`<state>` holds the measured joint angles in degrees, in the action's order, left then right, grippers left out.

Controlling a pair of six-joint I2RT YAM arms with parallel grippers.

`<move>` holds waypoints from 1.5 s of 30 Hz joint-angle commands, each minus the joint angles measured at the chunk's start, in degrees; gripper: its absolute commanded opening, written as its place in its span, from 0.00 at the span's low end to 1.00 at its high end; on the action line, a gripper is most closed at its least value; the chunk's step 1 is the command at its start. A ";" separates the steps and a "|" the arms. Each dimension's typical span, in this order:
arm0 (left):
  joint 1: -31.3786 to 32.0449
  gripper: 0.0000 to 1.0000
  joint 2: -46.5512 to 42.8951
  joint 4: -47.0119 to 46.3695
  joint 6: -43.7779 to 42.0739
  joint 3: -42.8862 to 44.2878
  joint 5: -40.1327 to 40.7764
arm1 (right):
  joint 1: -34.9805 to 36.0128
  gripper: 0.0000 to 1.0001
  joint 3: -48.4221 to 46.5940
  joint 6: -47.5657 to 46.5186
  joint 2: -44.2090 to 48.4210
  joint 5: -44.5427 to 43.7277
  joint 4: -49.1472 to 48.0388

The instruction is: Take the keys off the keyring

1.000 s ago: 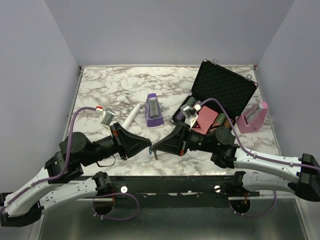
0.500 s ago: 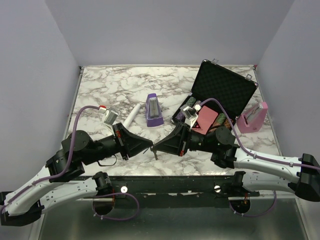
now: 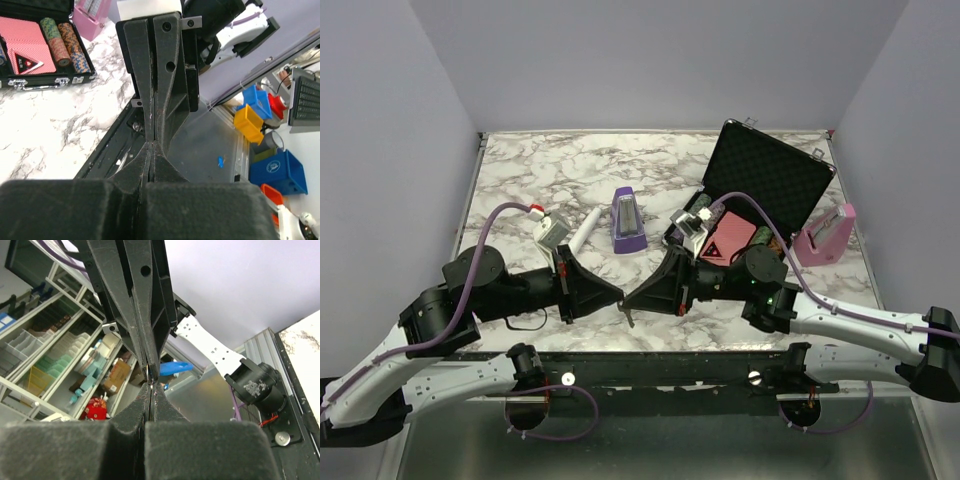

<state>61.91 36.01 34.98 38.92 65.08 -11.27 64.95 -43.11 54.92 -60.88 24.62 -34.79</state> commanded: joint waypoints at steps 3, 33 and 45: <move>0.32 0.00 4.33 5.62 -3.23 3.12 -7.45 | 0.35 0.01 -4.43 -3.94 -2.75 1.83 9.29; 0.32 0.00 10.92 11.95 -7.80 3.30 -18.17 | 0.71 0.01 -15.16 -12.02 -7.06 11.06 24.94; 0.32 0.00 13.47 12.47 -8.07 3.56 -20.73 | 1.32 0.01 -16.13 -12.99 -7.67 12.21 26.00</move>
<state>61.84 46.06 51.96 30.81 69.58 -29.45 66.17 -55.22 42.94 -67.20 42.94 -2.66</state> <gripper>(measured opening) 0.006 0.009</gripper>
